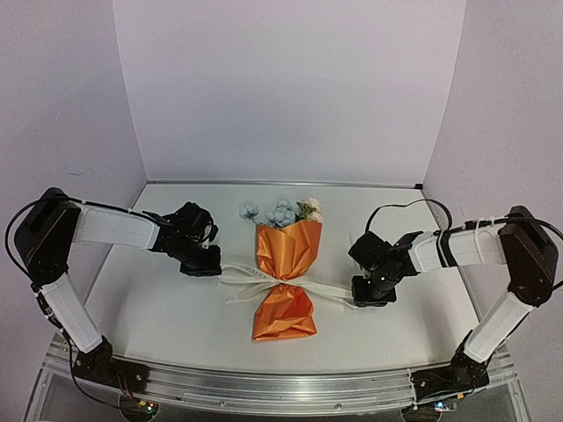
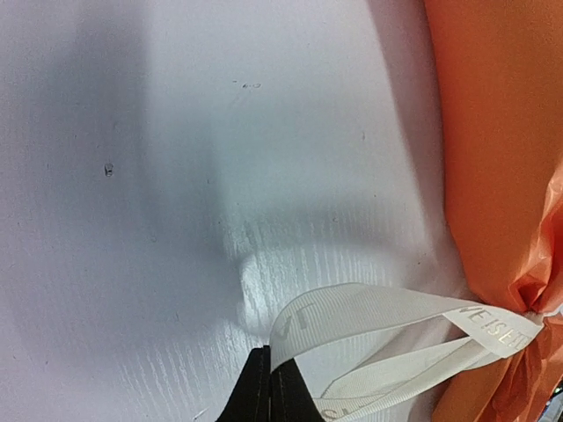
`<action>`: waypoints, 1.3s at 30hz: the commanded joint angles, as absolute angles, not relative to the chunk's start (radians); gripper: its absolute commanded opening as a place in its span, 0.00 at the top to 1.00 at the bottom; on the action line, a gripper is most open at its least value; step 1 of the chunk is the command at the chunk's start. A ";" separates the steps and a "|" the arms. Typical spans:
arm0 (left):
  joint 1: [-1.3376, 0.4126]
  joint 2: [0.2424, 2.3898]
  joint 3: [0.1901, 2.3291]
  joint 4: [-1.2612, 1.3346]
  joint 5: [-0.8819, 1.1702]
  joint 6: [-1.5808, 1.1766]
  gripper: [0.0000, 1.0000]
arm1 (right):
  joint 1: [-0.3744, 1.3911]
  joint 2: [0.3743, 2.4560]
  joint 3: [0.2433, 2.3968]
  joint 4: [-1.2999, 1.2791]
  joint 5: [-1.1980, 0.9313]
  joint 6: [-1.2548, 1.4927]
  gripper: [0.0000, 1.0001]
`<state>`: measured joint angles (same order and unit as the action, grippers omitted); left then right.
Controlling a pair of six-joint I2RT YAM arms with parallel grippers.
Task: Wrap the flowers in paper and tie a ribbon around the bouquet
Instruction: Tie the half-tied ribbon around the folded bouquet, then reset both arms
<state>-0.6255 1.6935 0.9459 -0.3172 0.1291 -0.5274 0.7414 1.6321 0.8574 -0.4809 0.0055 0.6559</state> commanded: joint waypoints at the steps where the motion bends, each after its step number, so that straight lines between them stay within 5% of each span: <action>1: -0.646 1.639 0.941 -0.342 0.115 -0.535 0.85 | 0.757 1.597 0.906 -0.561 -0.008 0.633 0.69; 12: -0.649 1.466 0.931 -0.335 0.082 -0.565 0.37 | 0.758 1.531 0.937 -0.560 -0.128 0.597 0.30; 15: -0.649 1.394 0.922 -0.306 0.073 -0.557 0.28 | 0.758 1.492 0.936 -0.557 -0.126 0.584 0.03; 19: -0.649 1.284 0.923 -0.263 0.041 -0.535 0.01 | 0.750 1.403 0.916 -0.561 -0.063 0.571 0.02; 39: -0.647 1.032 0.899 -0.202 -0.156 -0.521 0.00 | 0.741 0.880 0.716 -0.766 0.197 0.511 0.02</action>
<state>-0.6472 1.0616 0.9122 -0.2334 -0.0969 -0.5282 0.7448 0.9470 0.7464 -0.7219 0.1147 0.5311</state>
